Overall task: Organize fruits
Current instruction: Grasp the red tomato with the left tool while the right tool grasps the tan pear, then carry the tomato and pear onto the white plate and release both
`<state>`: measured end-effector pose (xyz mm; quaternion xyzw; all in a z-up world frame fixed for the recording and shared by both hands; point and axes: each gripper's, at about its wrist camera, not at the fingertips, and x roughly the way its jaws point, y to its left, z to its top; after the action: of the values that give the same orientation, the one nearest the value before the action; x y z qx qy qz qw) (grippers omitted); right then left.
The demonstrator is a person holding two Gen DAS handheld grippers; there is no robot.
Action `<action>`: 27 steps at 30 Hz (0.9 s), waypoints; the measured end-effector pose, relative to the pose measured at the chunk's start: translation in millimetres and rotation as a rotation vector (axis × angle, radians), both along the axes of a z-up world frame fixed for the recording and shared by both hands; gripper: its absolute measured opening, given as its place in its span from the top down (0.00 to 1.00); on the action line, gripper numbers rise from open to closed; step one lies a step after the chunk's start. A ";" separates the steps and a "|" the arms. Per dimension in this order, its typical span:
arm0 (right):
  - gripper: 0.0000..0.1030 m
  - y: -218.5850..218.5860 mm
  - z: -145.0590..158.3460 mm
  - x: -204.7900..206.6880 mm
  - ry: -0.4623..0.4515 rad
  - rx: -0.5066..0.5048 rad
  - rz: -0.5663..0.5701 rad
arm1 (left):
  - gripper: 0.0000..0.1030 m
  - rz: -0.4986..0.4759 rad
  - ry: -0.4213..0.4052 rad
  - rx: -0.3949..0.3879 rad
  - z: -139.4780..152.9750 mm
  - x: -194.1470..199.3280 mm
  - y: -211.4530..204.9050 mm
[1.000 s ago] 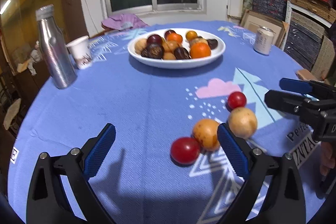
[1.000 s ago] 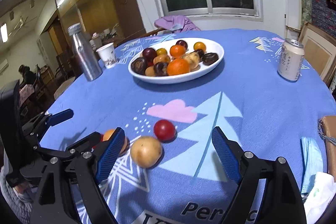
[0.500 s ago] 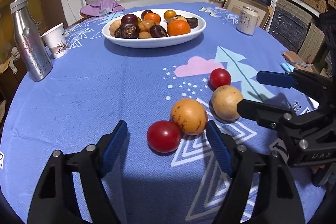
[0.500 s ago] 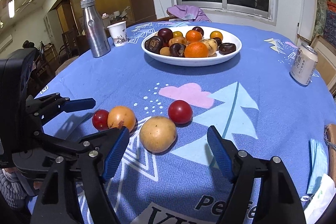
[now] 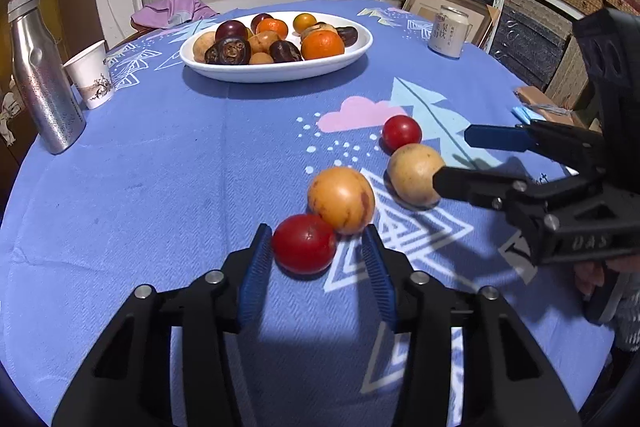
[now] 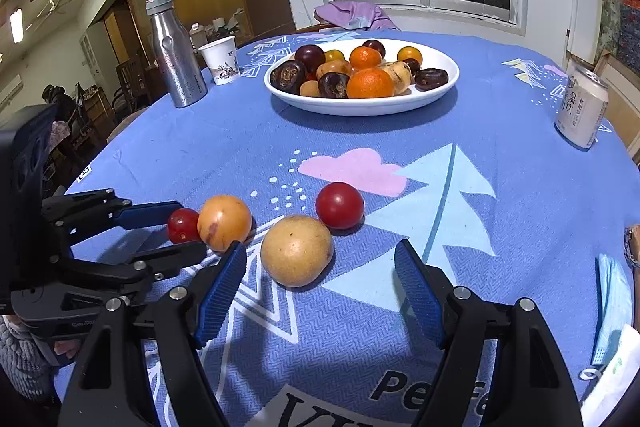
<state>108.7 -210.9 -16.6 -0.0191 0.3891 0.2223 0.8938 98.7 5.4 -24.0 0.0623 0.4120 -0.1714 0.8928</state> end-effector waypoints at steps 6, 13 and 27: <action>0.29 6.6 -5.9 3.7 0.024 -0.013 0.010 | 0.68 0.015 0.046 -0.035 -5.6 5.2 8.7; 0.44 19.3 -14.6 10.6 0.079 -0.005 0.040 | 0.68 0.012 0.040 -0.018 -7.3 3.9 4.3; 0.58 7.7 2.1 6.8 0.027 0.062 0.022 | 0.68 0.060 -0.052 -0.040 18.4 0.5 13.1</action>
<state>115.5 -203.2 -14.5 0.0073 0.3941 0.2444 0.8860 99.2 18.5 -5.7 0.0366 0.3867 -0.1510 0.9090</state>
